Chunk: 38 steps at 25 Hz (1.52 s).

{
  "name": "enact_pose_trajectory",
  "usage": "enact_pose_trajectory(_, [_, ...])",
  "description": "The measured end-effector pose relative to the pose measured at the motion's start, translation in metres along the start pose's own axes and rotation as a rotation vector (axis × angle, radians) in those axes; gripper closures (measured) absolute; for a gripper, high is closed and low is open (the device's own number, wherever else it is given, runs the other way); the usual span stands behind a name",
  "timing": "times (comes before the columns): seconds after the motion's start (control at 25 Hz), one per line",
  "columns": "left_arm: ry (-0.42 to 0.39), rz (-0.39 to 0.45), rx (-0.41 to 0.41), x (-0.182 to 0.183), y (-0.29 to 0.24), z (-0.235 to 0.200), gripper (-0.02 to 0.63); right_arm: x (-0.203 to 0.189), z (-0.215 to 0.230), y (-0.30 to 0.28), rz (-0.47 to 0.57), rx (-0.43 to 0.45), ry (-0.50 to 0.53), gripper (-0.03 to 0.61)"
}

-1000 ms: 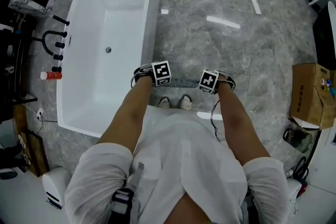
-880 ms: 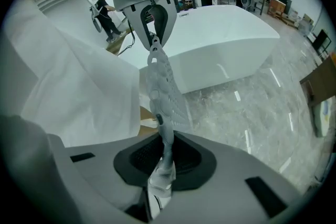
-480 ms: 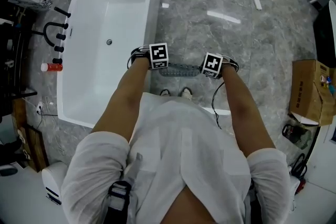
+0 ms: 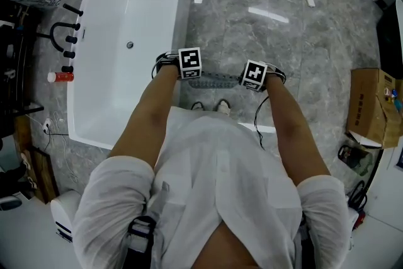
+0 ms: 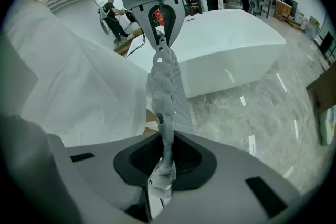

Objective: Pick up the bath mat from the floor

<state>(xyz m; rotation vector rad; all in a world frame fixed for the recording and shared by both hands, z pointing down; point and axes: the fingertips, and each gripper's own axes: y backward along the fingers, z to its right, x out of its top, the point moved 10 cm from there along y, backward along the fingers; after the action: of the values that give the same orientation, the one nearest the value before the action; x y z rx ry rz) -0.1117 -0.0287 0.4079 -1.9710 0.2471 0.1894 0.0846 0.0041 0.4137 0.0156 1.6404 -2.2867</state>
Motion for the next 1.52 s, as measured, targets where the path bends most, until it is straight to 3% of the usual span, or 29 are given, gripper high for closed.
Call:
enact_pose_trajectory(0.84, [-0.009, 0.001, 0.044, 0.017, 0.011, -0.009, 0.56, -0.013, 0.009, 0.002, 0.063, -0.072, -0.033, 0.509])
enact_pose_trajectory(1.52, [0.007, 0.006, 0.029, 0.02, 0.008, -0.006, 0.56, -0.015, 0.007, 0.008, 0.03, -0.037, 0.002, 0.514])
